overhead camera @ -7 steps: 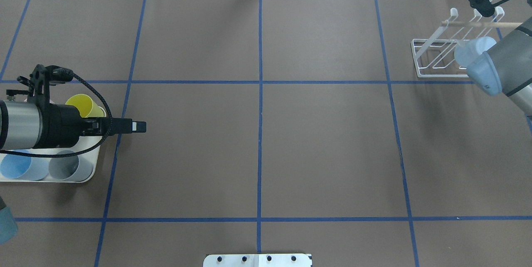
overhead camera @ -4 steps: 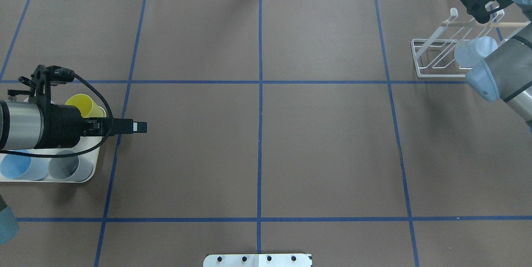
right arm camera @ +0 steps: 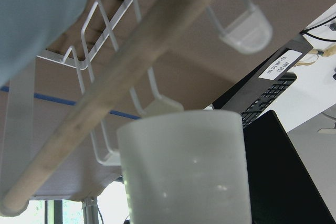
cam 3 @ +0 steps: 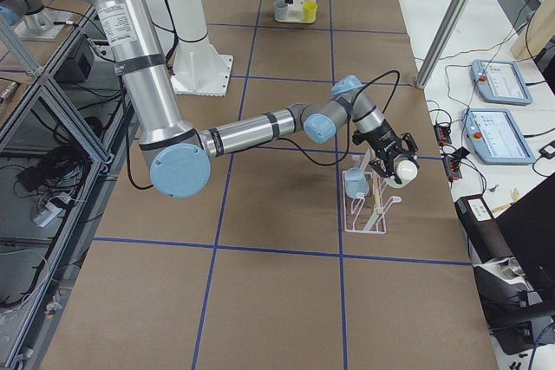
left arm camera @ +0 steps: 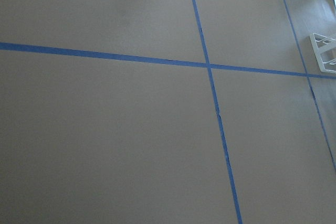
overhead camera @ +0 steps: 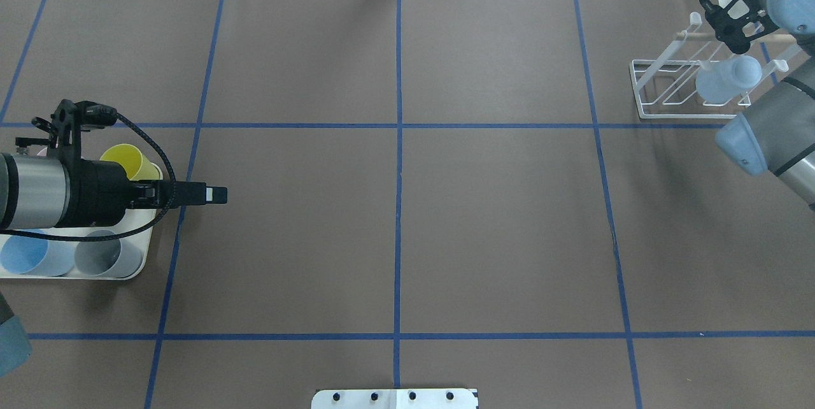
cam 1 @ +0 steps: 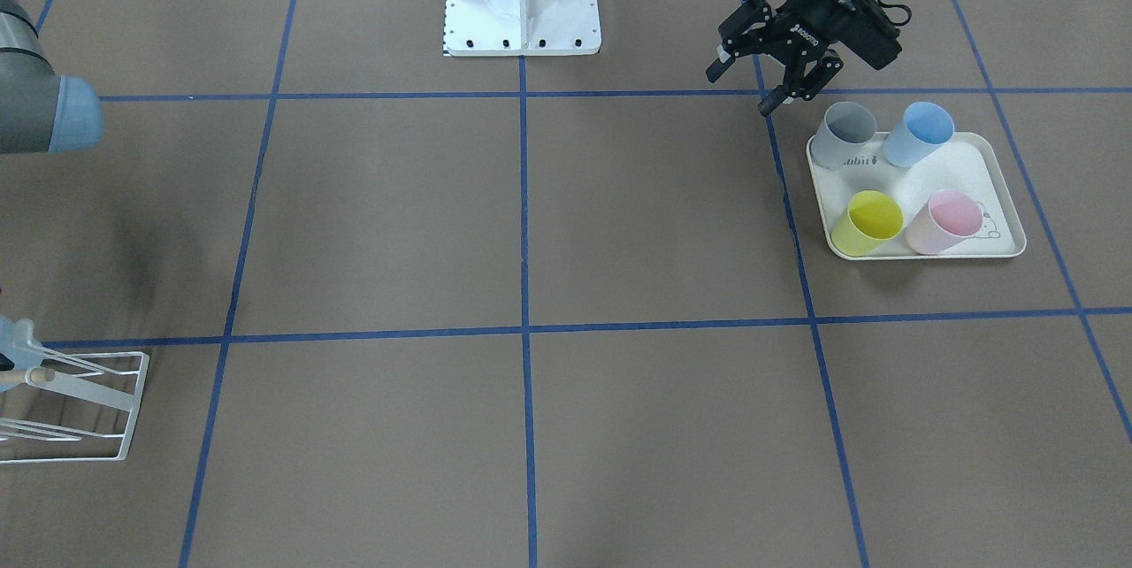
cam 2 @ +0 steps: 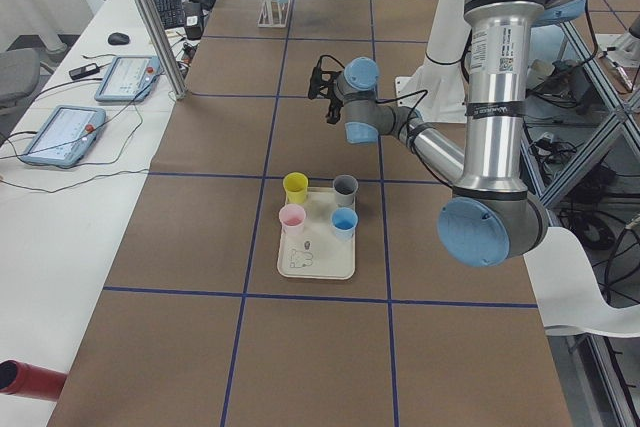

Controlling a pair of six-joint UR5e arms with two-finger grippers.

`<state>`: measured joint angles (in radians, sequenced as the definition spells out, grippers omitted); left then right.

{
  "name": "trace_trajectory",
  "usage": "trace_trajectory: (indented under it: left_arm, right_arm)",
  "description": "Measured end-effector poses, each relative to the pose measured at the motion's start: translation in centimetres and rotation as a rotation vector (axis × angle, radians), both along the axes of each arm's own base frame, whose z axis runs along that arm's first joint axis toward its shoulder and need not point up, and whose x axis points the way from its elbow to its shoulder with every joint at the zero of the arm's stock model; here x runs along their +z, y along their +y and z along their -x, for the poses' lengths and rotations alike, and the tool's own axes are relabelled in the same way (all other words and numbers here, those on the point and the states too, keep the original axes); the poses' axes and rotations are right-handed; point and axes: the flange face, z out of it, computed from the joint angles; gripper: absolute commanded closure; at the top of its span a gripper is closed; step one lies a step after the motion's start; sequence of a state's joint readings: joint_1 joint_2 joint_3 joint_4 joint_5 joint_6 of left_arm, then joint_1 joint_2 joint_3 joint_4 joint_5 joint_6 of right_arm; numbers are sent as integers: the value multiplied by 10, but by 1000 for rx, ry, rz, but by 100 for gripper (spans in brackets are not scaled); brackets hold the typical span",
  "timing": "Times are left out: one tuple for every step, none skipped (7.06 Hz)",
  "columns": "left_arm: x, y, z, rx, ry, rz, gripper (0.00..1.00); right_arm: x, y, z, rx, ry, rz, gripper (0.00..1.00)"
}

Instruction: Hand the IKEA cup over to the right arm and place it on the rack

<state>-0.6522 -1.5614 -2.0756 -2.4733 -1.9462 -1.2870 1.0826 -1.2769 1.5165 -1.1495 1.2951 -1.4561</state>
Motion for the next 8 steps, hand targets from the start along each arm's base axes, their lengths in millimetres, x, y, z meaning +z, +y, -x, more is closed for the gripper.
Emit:
trace_trajectory:
  left_arm:
    - [0,0,0,0,1,0,0]
    - [0,0,0,0,1,-1,0]
    - [0,0,0,0,1,-1,0]
    - [-1,0,0,0,2,-1,0]
    - [-1,0,1,-1,3,-2,0]
    - [-2,0,1,-1,4,-2,0]
    - [-2,0,1,-1,5,-2,0]
    - [-2,0,1,-1,5,-2,0]
  right_arm:
    - [2,2,4,-2,5,-3,94]
    - [3,3,8,-2,15,-6,90]
    - [5,5,12,-1,28,-10,89]
    - [8,8,15,-1,40,-10,87]
    - [11,10,17,-2,49,-10,83]
    - [12,12,20,-1,58,-12,72]
    - [13,12,22,-1,63,-14,54]
    - [13,13,23,-2,66,-15,40]
